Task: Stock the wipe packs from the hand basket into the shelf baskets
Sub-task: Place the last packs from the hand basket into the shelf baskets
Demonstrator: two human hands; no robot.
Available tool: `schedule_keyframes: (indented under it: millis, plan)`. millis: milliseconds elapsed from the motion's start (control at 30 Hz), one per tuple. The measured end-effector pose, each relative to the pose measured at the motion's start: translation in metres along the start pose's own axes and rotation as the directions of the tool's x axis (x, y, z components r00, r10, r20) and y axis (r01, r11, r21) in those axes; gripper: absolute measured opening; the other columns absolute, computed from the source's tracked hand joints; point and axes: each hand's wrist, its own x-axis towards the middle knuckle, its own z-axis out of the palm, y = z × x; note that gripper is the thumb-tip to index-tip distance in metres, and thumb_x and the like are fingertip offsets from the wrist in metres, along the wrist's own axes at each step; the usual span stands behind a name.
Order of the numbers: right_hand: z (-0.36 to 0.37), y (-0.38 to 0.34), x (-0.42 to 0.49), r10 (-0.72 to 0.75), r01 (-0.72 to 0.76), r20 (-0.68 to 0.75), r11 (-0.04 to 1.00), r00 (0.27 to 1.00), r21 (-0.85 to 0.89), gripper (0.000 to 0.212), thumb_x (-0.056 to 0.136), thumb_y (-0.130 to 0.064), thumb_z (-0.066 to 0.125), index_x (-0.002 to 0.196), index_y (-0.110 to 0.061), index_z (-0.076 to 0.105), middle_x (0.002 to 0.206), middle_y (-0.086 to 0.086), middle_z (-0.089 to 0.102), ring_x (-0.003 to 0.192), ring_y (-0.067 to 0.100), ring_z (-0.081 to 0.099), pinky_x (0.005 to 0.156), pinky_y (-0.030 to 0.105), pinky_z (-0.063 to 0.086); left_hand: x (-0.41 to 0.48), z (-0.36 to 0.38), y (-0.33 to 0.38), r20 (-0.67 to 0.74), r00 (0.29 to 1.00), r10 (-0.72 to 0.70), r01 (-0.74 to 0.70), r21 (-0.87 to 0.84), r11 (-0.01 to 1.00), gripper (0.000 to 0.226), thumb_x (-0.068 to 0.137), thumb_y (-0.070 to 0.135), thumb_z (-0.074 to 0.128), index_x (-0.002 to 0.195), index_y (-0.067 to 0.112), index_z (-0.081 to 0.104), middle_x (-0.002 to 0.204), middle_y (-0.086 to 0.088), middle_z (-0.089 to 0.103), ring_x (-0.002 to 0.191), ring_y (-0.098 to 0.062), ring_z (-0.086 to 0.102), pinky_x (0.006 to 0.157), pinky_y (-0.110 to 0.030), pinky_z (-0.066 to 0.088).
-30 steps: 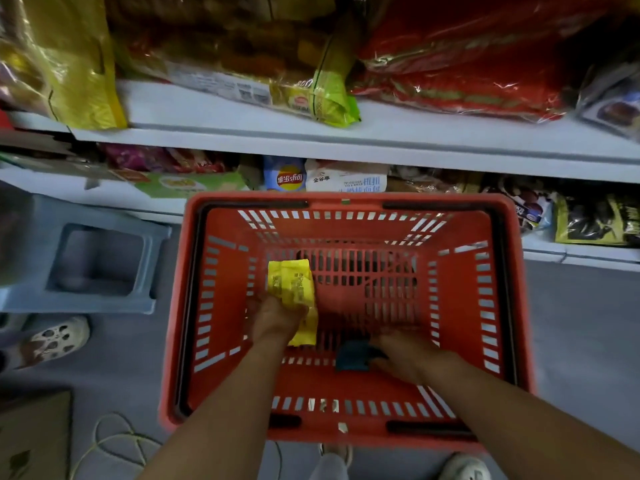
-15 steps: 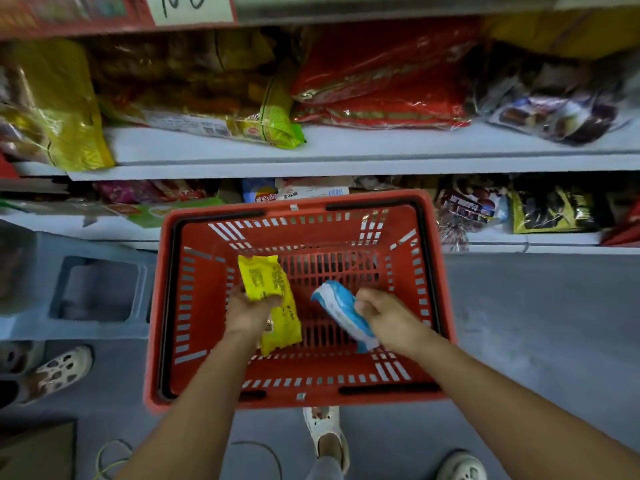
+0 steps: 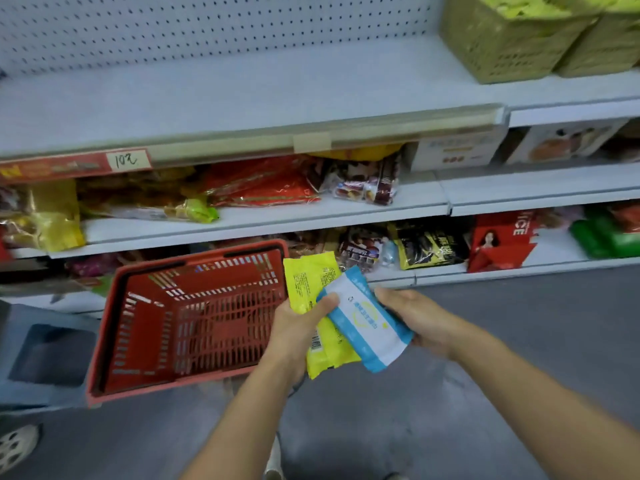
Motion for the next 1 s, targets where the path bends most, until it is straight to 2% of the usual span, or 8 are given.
schedule_keyframes:
  millis: [100, 200, 367, 467, 600, 800, 933, 1000]
  plan:
    - [-0.044, 0.000, -0.053, -0.129, 0.127, -0.048, 0.991, 0.990, -0.047, 0.032, 0.090, -0.045, 0.059, 0.097, -0.016, 0.069, 0.078, 0.004, 0.068, 0.059, 0.015, 0.058, 0.050, 0.023, 0.039, -0.020, 0.062, -0.005, -0.028, 0.994, 0.107, -0.107, 0.024, 0.994, 0.020, 0.083, 0.007, 0.072, 0.103, 0.009, 0.069, 0.101, -0.013, 0.074, 0.094, -0.034, 0.071, 0.084, -0.059, 0.054]
    - [-0.088, 0.000, -0.090, -0.243, 0.235, -0.149, 0.970, 0.958, -0.066, 0.015, 0.090, -0.030, 0.064, 0.091, -0.016, 0.069, 0.071, 0.001, 0.066, 0.053, 0.012, 0.054, 0.044, 0.020, 0.033, -0.031, 0.116, -0.007, 0.011, 0.985, 0.170, -0.171, 0.066, 0.983, 0.019, 0.083, 0.012, 0.073, 0.103, 0.010, 0.070, 0.101, -0.011, 0.075, 0.097, -0.032, 0.071, 0.090, -0.057, 0.053]
    - [-0.153, -0.014, -0.123, -0.343, 0.366, -0.334, 0.931, 0.878, 0.006, 0.021, 0.089, -0.026, 0.066, 0.087, -0.005, 0.068, 0.065, 0.007, 0.061, 0.051, 0.016, 0.050, 0.042, 0.020, 0.033, -0.031, 0.198, -0.002, 0.072, 0.979, 0.192, -0.195, 0.043, 0.980, 0.017, 0.085, 0.015, 0.072, 0.102, 0.010, 0.070, 0.101, -0.012, 0.075, 0.097, -0.034, 0.070, 0.090, -0.058, 0.053]
    - [-0.197, -0.024, -0.131, -0.317, 0.434, -0.442, 0.880, 0.839, 0.194, 0.013, 0.086, -0.022, 0.067, 0.091, -0.011, 0.070, 0.078, 0.008, 0.070, 0.061, 0.018, 0.061, 0.056, 0.027, 0.047, -0.024, 0.250, 0.005, 0.083, 0.975, 0.204, -0.205, 0.008, 0.979, 0.019, 0.087, 0.015, 0.071, 0.105, 0.009, 0.069, 0.097, -0.012, 0.075, 0.091, -0.033, 0.072, 0.081, -0.057, 0.056]
    - [-0.258, -0.037, -0.130, -0.287, 0.476, -0.434, 0.768, 0.854, 0.428, 0.028, 0.079, -0.018, 0.069, 0.103, -0.004, 0.067, 0.091, 0.011, 0.073, 0.070, 0.019, 0.069, 0.060, 0.028, 0.058, -0.002, 0.321, 0.014, 0.046, 0.968, 0.246, -0.245, -0.039, 0.969, 0.024, 0.085, 0.015, 0.073, 0.107, 0.009, 0.068, 0.102, -0.013, 0.074, 0.093, -0.034, 0.071, 0.081, -0.060, 0.055]
    - [-0.361, -0.083, -0.114, -0.241, 0.467, -0.525, 0.810, 0.816, 0.354, 0.025, 0.088, -0.017, 0.065, 0.111, -0.008, 0.066, 0.095, 0.010, 0.072, 0.067, 0.015, 0.066, 0.056, 0.025, 0.052, 0.044, 0.428, 0.037, 0.122, 0.949, 0.291, -0.291, -0.022, 0.956, 0.021, 0.087, 0.023, 0.071, 0.105, 0.013, 0.067, 0.098, -0.006, 0.075, 0.091, -0.026, 0.072, 0.081, -0.044, 0.058]
    - [-0.437, -0.137, -0.109, -0.283, 0.485, -0.554, 0.836, 0.783, 0.259, 0.019, 0.092, -0.023, 0.060, 0.107, -0.013, 0.064, 0.080, 0.008, 0.073, 0.057, 0.019, 0.067, 0.043, 0.022, 0.042, 0.076, 0.503, 0.065, 0.162, 0.935, 0.316, -0.327, 0.048, 0.944, 0.020, 0.087, 0.034, 0.070, 0.092, 0.024, 0.055, 0.091, 0.012, 0.060, 0.084, -0.003, 0.054, 0.089, -0.031, 0.038]
    - [-0.471, -0.163, -0.107, -0.319, 0.508, -0.557, 0.832, 0.767, 0.222, 0.018, 0.095, -0.024, 0.057, 0.106, -0.012, 0.062, 0.075, 0.010, 0.072, 0.054, 0.022, 0.065, 0.040, 0.022, 0.038, 0.091, 0.538, 0.082, 0.175, 0.930, 0.325, -0.343, 0.089, 0.935, 0.029, 0.084, 0.040, 0.072, 0.101, 0.021, 0.059, 0.098, 0.006, 0.064, 0.098, -0.013, 0.059, 0.092, -0.034, 0.041]
